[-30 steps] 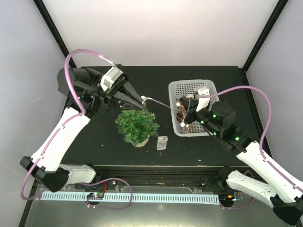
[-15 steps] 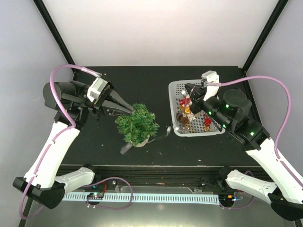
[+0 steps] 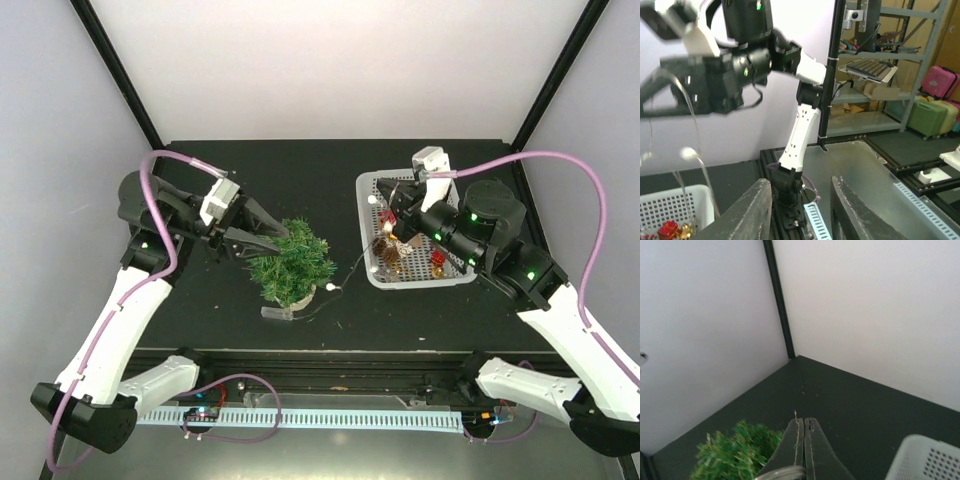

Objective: Decorate the small christmas tree

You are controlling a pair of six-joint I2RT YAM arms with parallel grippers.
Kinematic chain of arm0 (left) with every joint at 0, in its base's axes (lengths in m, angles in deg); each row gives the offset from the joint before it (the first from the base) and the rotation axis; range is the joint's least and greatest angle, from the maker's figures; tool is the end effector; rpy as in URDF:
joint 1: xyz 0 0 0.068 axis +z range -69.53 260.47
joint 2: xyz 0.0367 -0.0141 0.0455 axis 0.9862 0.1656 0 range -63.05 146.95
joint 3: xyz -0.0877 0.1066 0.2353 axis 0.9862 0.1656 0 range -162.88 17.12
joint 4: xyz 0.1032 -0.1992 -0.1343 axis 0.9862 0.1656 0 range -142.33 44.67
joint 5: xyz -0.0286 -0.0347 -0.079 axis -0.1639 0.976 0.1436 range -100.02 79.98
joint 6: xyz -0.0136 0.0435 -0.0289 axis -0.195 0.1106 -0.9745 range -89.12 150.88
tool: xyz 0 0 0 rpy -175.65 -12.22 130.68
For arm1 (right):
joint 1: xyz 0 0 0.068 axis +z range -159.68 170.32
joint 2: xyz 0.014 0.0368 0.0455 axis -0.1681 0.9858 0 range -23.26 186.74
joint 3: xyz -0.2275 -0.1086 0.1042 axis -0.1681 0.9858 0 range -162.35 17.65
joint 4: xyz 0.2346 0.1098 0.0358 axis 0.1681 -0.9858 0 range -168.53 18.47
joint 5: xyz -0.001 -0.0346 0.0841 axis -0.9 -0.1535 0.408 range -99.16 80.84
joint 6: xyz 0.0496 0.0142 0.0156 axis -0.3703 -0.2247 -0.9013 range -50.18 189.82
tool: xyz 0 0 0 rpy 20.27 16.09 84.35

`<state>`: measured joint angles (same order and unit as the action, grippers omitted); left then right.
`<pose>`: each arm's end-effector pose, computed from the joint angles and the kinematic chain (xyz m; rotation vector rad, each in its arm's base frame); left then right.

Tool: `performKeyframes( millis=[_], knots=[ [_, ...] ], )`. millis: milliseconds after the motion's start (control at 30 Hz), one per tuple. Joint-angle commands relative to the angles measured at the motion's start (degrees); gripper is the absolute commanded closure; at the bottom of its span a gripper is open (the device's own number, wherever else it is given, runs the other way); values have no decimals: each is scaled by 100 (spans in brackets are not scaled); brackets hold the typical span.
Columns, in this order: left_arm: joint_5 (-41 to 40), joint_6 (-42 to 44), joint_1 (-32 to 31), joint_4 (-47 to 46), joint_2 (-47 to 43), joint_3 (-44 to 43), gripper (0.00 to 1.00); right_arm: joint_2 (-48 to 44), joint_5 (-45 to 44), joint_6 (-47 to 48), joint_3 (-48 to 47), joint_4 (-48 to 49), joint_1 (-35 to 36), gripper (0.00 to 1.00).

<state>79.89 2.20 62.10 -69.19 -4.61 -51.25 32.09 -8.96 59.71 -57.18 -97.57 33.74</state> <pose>0.1585 -0.0903 0.4731 1.4287 1.0688 -1.4642 0.1378 0.1305 0.4565 -0.4997 1.6613 0.6993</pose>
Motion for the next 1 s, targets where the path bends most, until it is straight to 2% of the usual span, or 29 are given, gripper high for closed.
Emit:
performKeyframes(
  millis=[0, 67, 100, 133, 233, 267, 300, 467, 600, 733, 900, 967],
  knots=[
    [569, 647, -37, 327, -138, 418, 63, 209, 337, -128, -734, -85, 207, 99],
    [311, 964, -60, 619, -160, 599, 61, 324, 361, -186, -1043, -159, 311, 99],
    [172, 1424, -61, 1076, -157, 610, 59, 386, 377, -216, -1207, -190, 365, 99],
    [-69, 2139, -59, 1891, -145, 542, 58, 460, 399, -240, -1359, -221, 437, 99],
    [-1201, 5218, -399, 5195, 31, -186, 55, 681, 387, -285, -1864, -399, 590, 99],
    [-1600, 5856, -686, 5894, 110, -379, 54, 766, 372, -298, -2022, -458, 643, 99],
    [-1844, 6046, -899, 6107, 146, -425, 53, 848, 352, -293, -2174, -519, 679, 99],
    [-2296, 5654, -1164, 5446, -41, 63, 49, 1185, 282, -298, -2730, -699, 821, 99],
    [-2717, 5689, -1286, 5350, -29, 211, 38, 1379, 243, -307, -3103, -800, 925, 99],
    [-3222, 5310, -1358, 4750, -82, 524, 33, 1534, 262, -325, -3519, -906, 962, 99],
    [-3462, 5120, -1431, 4290, -39, 847, 28, 1754, 368, -366, -4107, -1044, 983, 99],
    [-3471, 5015, -1465, 4135, 29, 907, 21, 1811, 410, -381, -4261, -1048, 993, 99]
  ],
)
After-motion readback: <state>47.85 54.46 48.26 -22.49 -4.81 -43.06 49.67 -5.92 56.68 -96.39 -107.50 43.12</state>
